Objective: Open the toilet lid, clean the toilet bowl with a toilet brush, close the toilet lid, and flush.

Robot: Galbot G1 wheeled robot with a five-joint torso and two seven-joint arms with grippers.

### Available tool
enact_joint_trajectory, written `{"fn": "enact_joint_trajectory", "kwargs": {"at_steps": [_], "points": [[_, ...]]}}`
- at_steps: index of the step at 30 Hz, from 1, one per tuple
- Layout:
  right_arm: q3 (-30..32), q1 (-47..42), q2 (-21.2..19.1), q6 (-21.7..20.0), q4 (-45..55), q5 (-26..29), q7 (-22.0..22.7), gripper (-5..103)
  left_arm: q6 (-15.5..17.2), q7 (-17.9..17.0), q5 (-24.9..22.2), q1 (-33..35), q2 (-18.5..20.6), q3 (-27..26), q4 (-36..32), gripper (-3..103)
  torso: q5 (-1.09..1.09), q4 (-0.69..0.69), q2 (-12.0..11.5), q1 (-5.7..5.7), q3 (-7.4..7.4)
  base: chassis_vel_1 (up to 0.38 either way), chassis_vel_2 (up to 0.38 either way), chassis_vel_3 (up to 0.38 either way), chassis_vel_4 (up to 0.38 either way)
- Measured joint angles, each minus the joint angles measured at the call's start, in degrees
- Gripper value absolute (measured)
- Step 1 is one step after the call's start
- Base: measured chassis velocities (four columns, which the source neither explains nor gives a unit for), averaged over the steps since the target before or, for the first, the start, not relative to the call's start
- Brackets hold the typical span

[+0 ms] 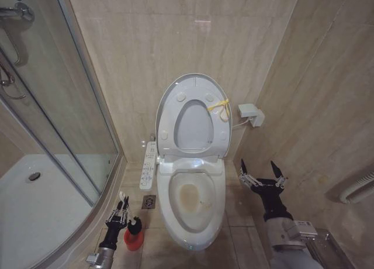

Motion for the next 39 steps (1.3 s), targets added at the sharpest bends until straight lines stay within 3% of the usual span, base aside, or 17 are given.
{"fn": "enact_joint_trajectory", "kwargs": {"at_steps": [12, 30, 39], "points": [[0.0, 0.0, 0.0, 0.0, 0.0, 0.0, 0.0, 100, -1.2, 0.8, 1.4, -3.5, -0.6, 1.4, 7.6, 18, 0.00, 0.00, 0.0, 0.00, 0.00, 0.000, 0.000, 0.000, 0.000], [0.0, 0.0, 0.0, 0.0, 0.0, 0.0, 0.0, 100, -1.9, 0.7, 3.0, -5.1, -0.8, 1.0, 13.5, 18, 0.00, 0.00, 0.0, 0.00, 0.00, 0.000, 0.000, 0.000, 0.000], [0.0, 0.0, 0.0, 0.0, 0.0, 0.0, 0.0, 100, -2.9, 1.6, 3.8, -9.5, -2.1, 2.1, 18.7, 18, 0.00, -0.01, 0.0, 0.00, 0.00, 0.000, 0.000, 0.000, 0.000]]}}
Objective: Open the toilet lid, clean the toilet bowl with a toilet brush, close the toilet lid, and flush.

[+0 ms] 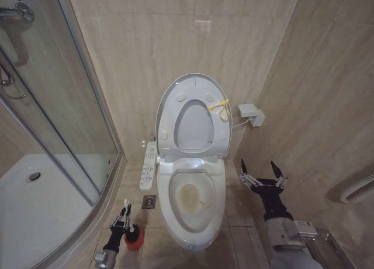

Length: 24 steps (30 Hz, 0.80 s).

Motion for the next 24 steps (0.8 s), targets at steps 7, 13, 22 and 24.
{"fn": "enact_joint_trajectory", "kwargs": {"at_steps": [7, 13, 22, 24], "points": [[0.0, 0.0, 0.0, 0.0, 0.0, 0.0, 0.0, 100, 0.0, 0.7, 0.0, -1.9, -0.7, 0.8, 3.1, 18, 0.00, 0.01, 0.0, 0.00, 0.00, 0.000, 0.000, 0.000, 0.000], [0.0, 0.0, 0.0, 0.0, 0.0, 0.0, 0.0, 100, 0.2, 1.3, 0.5, -2.2, -0.9, 1.4, 6.0, 18, 0.00, 0.01, 0.0, 0.00, 0.00, 0.000, 0.000, 0.000, 0.000], [0.0, 0.0, 0.0, 0.0, 0.0, 0.0, 0.0, 100, 1.0, 1.5, 2.0, -2.1, -0.8, 1.0, 7.7, 18, 0.00, 0.00, 0.0, 0.00, -0.01, 0.000, 0.000, 0.000, 0.000], [0.0, 0.0, 0.0, 0.0, 0.0, 0.0, 0.0, 100, 1.1, 1.6, 2.1, -2.0, -0.7, 0.8, 7.8, 18, 0.00, 0.00, 0.0, 0.00, -0.01, 0.000, 0.000, 0.000, 0.000]]}}
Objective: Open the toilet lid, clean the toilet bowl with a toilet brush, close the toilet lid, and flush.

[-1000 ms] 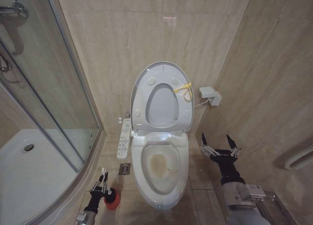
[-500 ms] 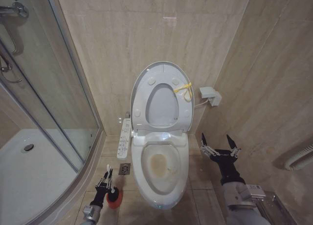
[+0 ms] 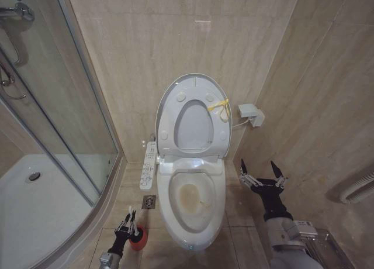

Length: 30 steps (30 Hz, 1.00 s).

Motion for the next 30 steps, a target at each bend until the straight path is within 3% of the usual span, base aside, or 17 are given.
{"fn": "enact_joint_trajectory", "kwargs": {"at_steps": [10, 13, 15, 20, 21, 25, 28, 29, 30], "points": [[0.0, 0.0, 0.0, 0.0, 0.0, 0.0, 0.0, 100, 0.5, 0.2, 0.7, 2.1, 1.3, -1.5, -0.3, 18, 0.00, 0.01, 0.0, -0.01, 0.00, 0.000, 0.000, 0.000, 0.000], [0.0, 0.0, 0.0, 0.0, 0.0, 0.0, 0.0, 100, 1.2, -1.3, 0.7, 2.9, 1.4, -1.6, -1.3, 18, 0.00, 0.00, 0.0, -0.01, 0.00, 0.000, 0.000, 0.000, 0.000], [0.0, 0.0, 0.0, 0.0, 0.0, 0.0, 0.0, 100, 3.8, -3.5, 0.5, 4.6, 1.6, -1.6, -3.9, 18, -0.02, 0.02, 0.0, -0.01, 0.02, 0.000, 0.000, 0.000, 0.000], [0.0, 0.0, 0.0, 0.0, 0.0, 0.0, 0.0, 100, 5.0, -4.7, 0.5, 6.3, 1.7, -1.7, -7.4, 18, -0.01, 0.00, 0.0, -0.01, 0.01, 0.000, 0.000, 0.000, 0.000], [0.0, 0.0, 0.0, 0.0, 0.0, 0.0, 0.0, 100, 5.3, -5.3, 0.6, 7.0, 1.7, -1.7, -8.5, 45, -0.02, 0.01, 0.0, 0.00, 0.02, 0.000, 0.000, 0.000, 0.000], [0.0, 0.0, 0.0, 0.0, 0.0, 0.0, 0.0, 100, 6.0, -6.5, 1.2, 8.4, 1.8, -1.9, -11.4, 45, -0.02, 0.00, 0.0, 0.00, 0.01, 0.000, 0.000, 0.000, 0.000], [0.0, 0.0, 0.0, 0.0, 0.0, 0.0, 0.0, 100, 7.4, -7.9, 2.2, 11.2, 2.2, -2.6, -17.8, 45, -0.01, 0.01, 0.0, 0.00, 0.01, 0.000, 0.000, 0.000, 0.000], [0.0, 0.0, 0.0, 0.0, 0.0, 0.0, 0.0, 100, 7.7, -8.2, 2.4, 12.1, 2.3, -3.0, -20.0, 72, -0.01, 0.01, 0.0, 0.00, 0.01, 0.000, 0.000, 0.000, 0.000], [0.0, 0.0, 0.0, 0.0, 0.0, 0.0, 0.0, 100, 7.7, -8.2, 2.4, 12.1, 2.3, -3.0, -20.0, 72, -0.01, 0.01, 0.0, 0.00, 0.01, 0.000, 0.000, 0.000, 0.000]]}}
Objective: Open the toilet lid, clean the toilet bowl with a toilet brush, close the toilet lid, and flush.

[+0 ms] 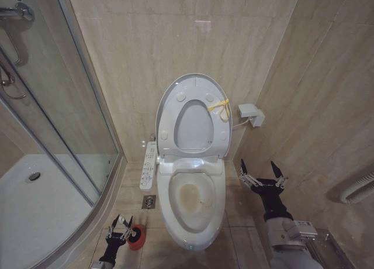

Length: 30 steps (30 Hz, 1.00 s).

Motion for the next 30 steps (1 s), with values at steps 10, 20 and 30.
{"fn": "enact_joint_trajectory", "kwargs": {"at_steps": [10, 20, 30], "points": [[0.0, 0.0, 0.0, 0.0, 0.0, 0.0, 0.0, 100, 1.5, -1.6, 1.9, 6.1, 1.6, -3.5, -17.8, 97, 0.00, 0.00, 0.0, 0.00, 0.00, 0.000, 0.000, 0.000, 0.000], [0.0, 0.0, 0.0, 0.0, 0.0, 0.0, 0.0, 100, 10.9, -3.9, -1.4, 11.4, 4.0, -6.5, -38.6, 100, 0.01, 0.00, 0.0, 0.00, 0.00, 0.000, 0.000, 0.000, 0.000], [0.0, 0.0, 0.0, 0.0, 0.0, 0.0, 0.0, 100, 28.1, -8.6, -7.9, 17.3, 4.7, -9.1, -57.8, 100, 0.00, 0.01, 0.0, 0.00, -0.01, 0.000, 0.000, 0.000, 0.000]]}}
